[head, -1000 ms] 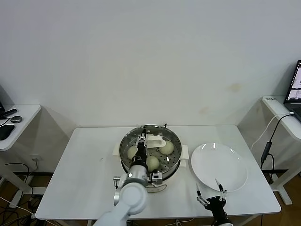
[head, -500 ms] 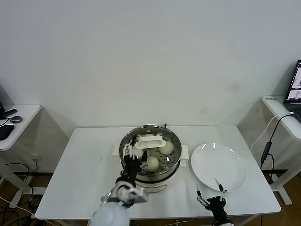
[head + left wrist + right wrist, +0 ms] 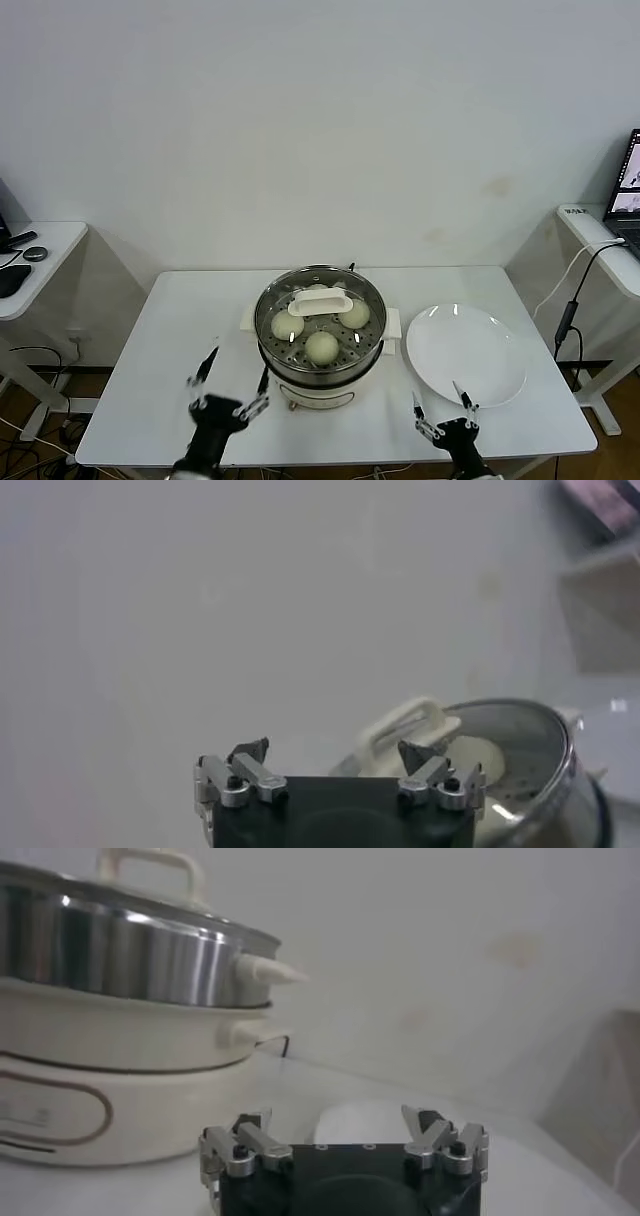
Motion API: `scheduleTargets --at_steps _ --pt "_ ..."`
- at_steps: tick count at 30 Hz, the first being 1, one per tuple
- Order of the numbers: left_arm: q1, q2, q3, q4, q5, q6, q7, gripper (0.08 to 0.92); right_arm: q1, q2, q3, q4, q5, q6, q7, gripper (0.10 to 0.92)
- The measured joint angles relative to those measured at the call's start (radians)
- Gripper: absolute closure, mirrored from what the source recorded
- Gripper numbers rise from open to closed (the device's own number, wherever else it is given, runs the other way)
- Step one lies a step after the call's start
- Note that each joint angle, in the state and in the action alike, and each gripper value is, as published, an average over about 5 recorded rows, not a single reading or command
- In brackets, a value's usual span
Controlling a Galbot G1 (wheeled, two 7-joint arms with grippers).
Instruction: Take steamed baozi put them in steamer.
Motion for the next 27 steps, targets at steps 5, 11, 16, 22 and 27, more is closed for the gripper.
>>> scheduleTargets --at_steps 5,11,16,22,27 --pt "0.078 -0.035 -0.044 0.045 -0.12 -0.096 -0.016 0.177 -0.036 -0.035 -0.003 0.044 0.051 -0.04 0.005 0.203" --pt "0.131 -0.066 -0.087 0.101 -0.194 -0.177 -0.008 0.177 -0.076 -0.069 -0.016 0.081 0.094 -0.072 0.005 0.203" --pt "0.158 -0.084 -0.103 0.141 -0.221 -0.211 0.002 0.177 -0.098 -0.09 -0.028 0.101 0.116 -0.09 0.003 0.203" --pt "0.181 -0.088 -0.113 0.181 -0.231 -0.233 0.017 0.177 -0.11 -0.099 -0.03 0.113 0.13 -0.103 0.003 0.203" --pt "0.182 -0.089 -0.116 0.196 -0.234 -0.236 0.028 0.177 -0.117 -0.103 -0.028 0.121 0.136 -0.107 0.003 0.203"
